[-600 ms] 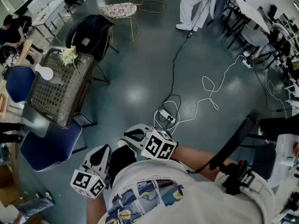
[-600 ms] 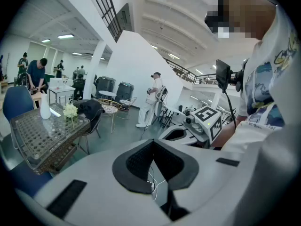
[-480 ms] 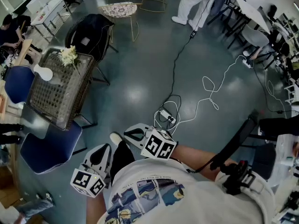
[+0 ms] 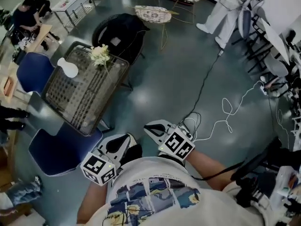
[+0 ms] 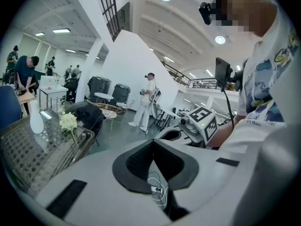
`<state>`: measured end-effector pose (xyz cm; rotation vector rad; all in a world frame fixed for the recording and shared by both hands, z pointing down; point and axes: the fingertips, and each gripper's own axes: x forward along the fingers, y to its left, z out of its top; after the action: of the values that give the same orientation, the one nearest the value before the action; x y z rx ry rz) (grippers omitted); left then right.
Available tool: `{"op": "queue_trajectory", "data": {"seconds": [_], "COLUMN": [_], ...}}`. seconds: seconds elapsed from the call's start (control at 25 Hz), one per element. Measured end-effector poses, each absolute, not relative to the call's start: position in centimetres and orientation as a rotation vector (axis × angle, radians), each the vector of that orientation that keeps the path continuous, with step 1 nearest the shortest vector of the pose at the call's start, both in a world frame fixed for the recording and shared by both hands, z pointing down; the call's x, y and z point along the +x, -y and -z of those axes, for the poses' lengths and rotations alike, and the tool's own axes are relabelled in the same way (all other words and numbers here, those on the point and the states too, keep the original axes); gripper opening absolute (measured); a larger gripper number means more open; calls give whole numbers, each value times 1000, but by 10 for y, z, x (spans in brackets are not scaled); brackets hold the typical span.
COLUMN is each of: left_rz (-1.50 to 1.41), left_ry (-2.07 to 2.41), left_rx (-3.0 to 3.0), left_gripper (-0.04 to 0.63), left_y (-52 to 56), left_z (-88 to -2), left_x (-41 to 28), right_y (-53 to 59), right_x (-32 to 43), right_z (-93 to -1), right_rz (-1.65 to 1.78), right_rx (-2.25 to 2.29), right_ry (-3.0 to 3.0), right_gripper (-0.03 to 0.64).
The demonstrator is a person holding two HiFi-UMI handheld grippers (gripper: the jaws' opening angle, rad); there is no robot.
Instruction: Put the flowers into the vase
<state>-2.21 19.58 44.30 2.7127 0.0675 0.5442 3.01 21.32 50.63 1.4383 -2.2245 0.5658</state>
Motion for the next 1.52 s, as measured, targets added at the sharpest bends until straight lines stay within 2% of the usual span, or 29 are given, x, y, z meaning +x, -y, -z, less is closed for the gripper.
{"op": "queue_trajectory", "data": {"seconds": [0.28,0.36,0.44,0.48,0.92,1.2,1.52], "left_rz": [-540,-522,-503,-498,-510,-484,-490], "left_ry": [19,63,107,129,540,782,1013], "left_rx": [2715,2696,2666,2653,2517,2458,2329], "left_gripper": [9,9,9,9,9,9,9], "left_y": [-89,-67,-51,-43,87,168,199], "left_z": [-436,-439,-445,-449,-466,-441,-452], "left_x": [-60,-68,-74,-75,-60,-11,-15], "right_y": [-103,-75,-46,-30,209,346,432], "right_x": [17,18,24,29,128,179,199], "right_z": [-509,-515,-522,-526,-575,-624,-724], "right_rz": [-624,-652,-679,-685,-816,-889,-1186], "right_rx": [1398,1380,1363,1357,1306,1176,1127], "right_ry": [2206,2199,2194,2194,2225,2205,2103], "right_gripper": [14,60,144,153,163,213,262]}}
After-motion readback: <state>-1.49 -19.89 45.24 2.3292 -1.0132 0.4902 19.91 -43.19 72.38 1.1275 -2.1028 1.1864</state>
